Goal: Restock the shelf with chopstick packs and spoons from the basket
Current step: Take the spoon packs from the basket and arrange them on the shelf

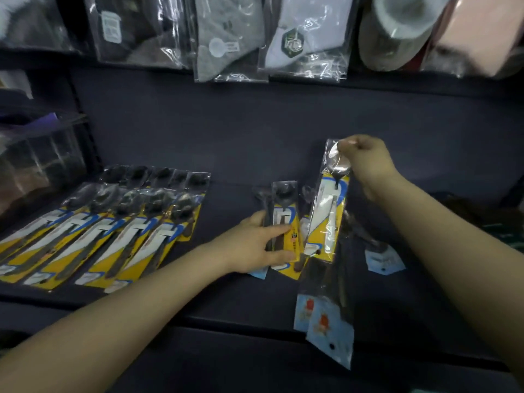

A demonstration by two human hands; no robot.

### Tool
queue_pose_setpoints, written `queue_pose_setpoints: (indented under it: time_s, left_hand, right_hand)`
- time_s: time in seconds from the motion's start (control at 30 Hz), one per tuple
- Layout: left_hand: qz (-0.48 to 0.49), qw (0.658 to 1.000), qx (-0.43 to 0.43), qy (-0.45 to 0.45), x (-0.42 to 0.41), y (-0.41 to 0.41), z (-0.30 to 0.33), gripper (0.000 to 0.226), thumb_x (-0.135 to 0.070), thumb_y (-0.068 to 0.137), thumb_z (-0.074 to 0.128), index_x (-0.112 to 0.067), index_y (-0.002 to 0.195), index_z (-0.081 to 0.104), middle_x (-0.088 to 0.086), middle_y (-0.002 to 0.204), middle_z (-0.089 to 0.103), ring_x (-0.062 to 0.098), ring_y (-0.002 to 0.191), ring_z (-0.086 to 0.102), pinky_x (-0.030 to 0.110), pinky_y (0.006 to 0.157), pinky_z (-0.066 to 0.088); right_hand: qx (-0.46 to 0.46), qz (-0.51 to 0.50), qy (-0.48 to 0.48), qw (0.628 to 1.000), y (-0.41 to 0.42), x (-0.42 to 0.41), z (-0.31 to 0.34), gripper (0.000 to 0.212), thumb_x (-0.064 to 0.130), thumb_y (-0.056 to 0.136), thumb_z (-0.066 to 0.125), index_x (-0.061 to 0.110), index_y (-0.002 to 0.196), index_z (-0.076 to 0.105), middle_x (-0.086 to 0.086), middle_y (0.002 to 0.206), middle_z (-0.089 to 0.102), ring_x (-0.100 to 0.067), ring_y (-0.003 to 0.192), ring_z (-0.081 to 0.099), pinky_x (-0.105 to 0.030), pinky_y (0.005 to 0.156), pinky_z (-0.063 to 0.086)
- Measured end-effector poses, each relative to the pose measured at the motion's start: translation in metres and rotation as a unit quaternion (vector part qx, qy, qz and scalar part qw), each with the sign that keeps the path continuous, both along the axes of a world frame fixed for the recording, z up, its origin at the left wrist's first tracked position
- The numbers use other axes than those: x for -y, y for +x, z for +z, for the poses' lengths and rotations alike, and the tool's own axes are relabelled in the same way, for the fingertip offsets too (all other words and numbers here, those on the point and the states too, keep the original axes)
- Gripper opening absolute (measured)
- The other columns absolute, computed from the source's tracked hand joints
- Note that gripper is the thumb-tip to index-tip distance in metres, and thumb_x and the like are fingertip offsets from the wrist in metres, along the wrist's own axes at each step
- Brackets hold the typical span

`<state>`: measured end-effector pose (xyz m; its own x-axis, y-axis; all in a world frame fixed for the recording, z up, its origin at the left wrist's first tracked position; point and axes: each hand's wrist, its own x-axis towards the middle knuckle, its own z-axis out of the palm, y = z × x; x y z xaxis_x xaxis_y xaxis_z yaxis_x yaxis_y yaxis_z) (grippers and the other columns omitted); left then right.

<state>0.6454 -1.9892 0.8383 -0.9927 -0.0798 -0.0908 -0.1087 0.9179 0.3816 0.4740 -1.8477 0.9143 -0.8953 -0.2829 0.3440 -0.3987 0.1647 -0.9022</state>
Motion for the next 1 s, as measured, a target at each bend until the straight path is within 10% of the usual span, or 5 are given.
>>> queue_pose_setpoints:
  time_s: [0.13, 0.3, 0.6, 0.73, 1.0]
  left_hand:
    - [0.021, 0.988, -0.092, 0.126, -0.013, -0.01, 0.013, 0.041, -0.038, 0.096, 0.034, -0.014, 0.119, 0.057, 0.008, 0.122, 0.056, 0.024, 0.123, 0.046, 0.027, 0.096, 0.036]
    - [0.185, 0.848, -0.191, 0.459, -0.018, 0.0, 0.038, 0.045, -0.046, 0.093, 0.036, -0.012, 0.11, 0.061, 0.002, 0.1, 0.064, 0.017, 0.086, 0.06, 0.022, 0.069, 0.049]
    - [0.225, 0.85, -0.268, 0.394, -0.015, 0.049, 0.026, 0.018, -0.008, 0.087, 0.057, -0.023, 0.091, 0.066, -0.001, 0.089, 0.073, 0.01, 0.08, 0.068, 0.023, 0.076, 0.053]
    - [0.254, 0.85, -0.277, 0.369, -0.006, 0.067, 0.025, 0.019, -0.008, 0.088, 0.056, -0.025, 0.089, 0.066, -0.009, 0.077, 0.073, 0.006, 0.076, 0.067, 0.019, 0.075, 0.051]
    - [0.274, 0.934, -0.202, 0.106, 0.025, 0.09, 0.016, 0.044, -0.027, 0.086, 0.059, -0.017, 0.127, 0.048, 0.021, 0.067, 0.059, 0.024, 0.061, 0.054, 0.031, 0.061, 0.043]
  right_hand:
    - [0.008, 0.062, -0.071, 0.995, 0.005, -0.001, 0.01, 0.033, -0.002, 0.09, 0.045, 0.01, 0.06, 0.05, -0.007, 0.059, 0.051, -0.014, 0.052, 0.049, -0.023, 0.052, 0.044]
    - [0.032, 0.103, -0.028, 0.994, 0.028, 0.028, -0.012, 0.023, 0.01, 0.094, 0.046, 0.019, 0.073, 0.05, -0.001, 0.067, 0.051, -0.011, 0.057, 0.048, -0.016, 0.041, 0.042]
    - [-0.104, 0.05, 0.309, 0.944, -0.019, 0.044, -0.04, 0.03, 0.036, 0.083, 0.064, 0.006, 0.085, 0.063, -0.018, 0.096, 0.063, -0.032, 0.094, 0.059, -0.036, 0.082, 0.046]
    - [0.056, 0.116, 0.25, 0.96, -0.035, 0.046, -0.059, 0.041, 0.017, 0.071, 0.079, 0.013, 0.049, 0.044, -0.002, 0.053, 0.039, -0.013, 0.05, 0.036, -0.028, 0.05, 0.027]
    - [-0.009, 0.053, 0.139, 0.989, -0.046, 0.052, -0.043, 0.023, 0.011, 0.077, 0.069, 0.015, 0.057, 0.059, -0.009, 0.069, 0.059, -0.019, 0.066, 0.053, -0.033, 0.069, 0.042]
